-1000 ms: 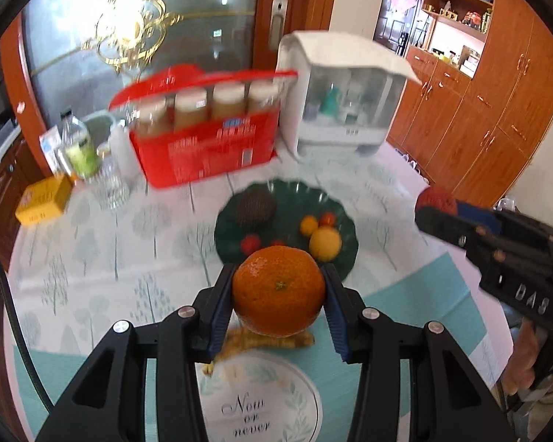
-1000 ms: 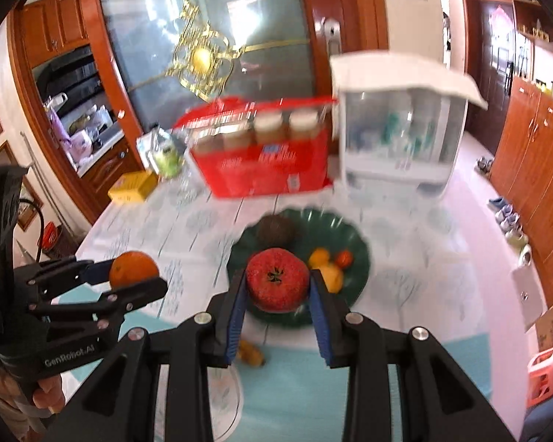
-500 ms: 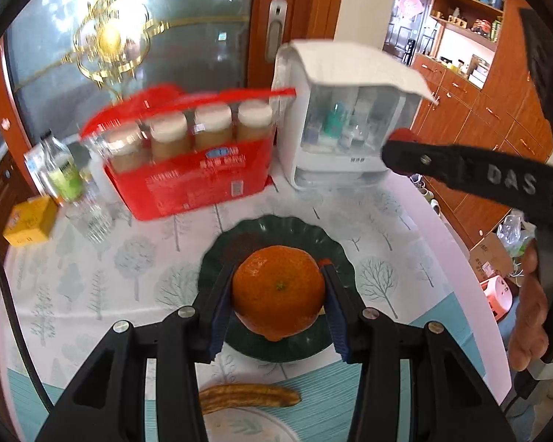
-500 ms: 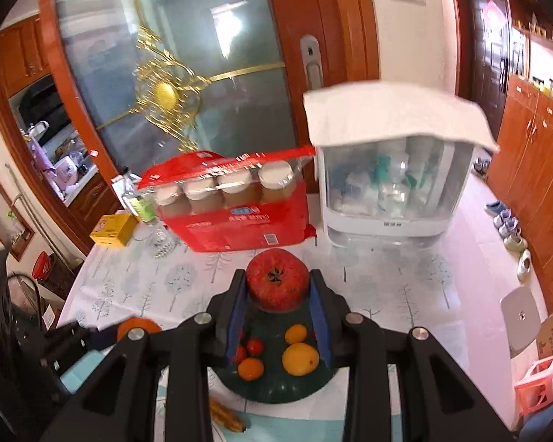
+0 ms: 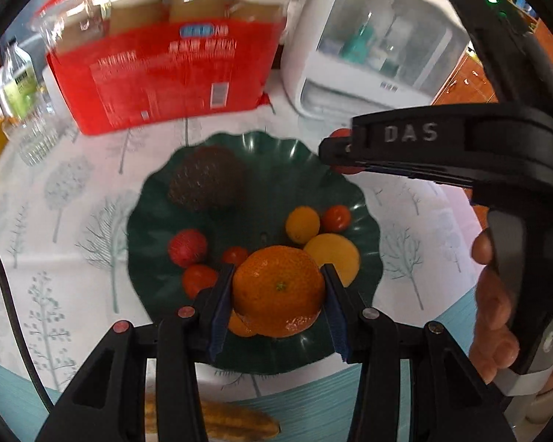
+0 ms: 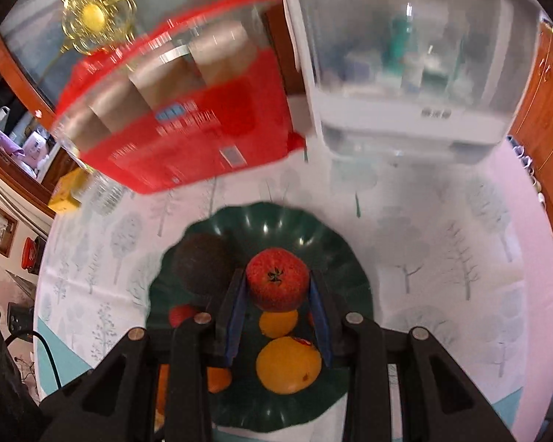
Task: Organize fruits
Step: 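Carry the orange and red apple onto the green plate and open both grippers, then withdraw both open grippers back toward the banana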
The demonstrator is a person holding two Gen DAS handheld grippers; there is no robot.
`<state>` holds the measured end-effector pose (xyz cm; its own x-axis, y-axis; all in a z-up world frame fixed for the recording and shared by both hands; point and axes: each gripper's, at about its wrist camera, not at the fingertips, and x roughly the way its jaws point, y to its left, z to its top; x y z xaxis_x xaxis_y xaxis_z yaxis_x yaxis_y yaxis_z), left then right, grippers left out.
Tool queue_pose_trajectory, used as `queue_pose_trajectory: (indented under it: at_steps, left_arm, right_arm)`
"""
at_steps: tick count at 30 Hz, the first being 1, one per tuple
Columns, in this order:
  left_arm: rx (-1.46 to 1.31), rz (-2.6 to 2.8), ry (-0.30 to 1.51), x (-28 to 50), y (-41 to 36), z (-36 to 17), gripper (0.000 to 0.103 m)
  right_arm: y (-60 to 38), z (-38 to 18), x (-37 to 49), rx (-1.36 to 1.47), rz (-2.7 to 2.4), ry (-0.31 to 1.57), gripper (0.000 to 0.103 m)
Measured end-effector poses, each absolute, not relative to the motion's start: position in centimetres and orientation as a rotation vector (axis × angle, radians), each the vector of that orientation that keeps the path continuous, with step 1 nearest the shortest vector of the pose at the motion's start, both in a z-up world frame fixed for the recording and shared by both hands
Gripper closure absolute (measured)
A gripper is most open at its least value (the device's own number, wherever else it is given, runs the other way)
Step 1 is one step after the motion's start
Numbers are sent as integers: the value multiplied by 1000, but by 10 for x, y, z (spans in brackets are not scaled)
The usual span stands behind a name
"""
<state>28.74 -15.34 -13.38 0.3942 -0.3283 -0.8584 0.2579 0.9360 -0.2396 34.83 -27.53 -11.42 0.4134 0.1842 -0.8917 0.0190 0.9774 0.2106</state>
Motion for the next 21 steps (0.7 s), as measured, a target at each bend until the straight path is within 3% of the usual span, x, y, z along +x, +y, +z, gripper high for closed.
queue_pose_trajectory:
  at_steps: [12,17,21]
  left_arm:
    - [-58,-342,1119,310,-155,-152,58]
    - [-46,-310,1071,313,-148,-142,47]
    - [-60,-276,1062,314,-136,-137,45]
  right_arm:
    - [-274,-159,366,259,144,1222,69]
    - [-276,-159,366,308,169,1218,65]
    - [-277,-152,362,298,164,1198,64]
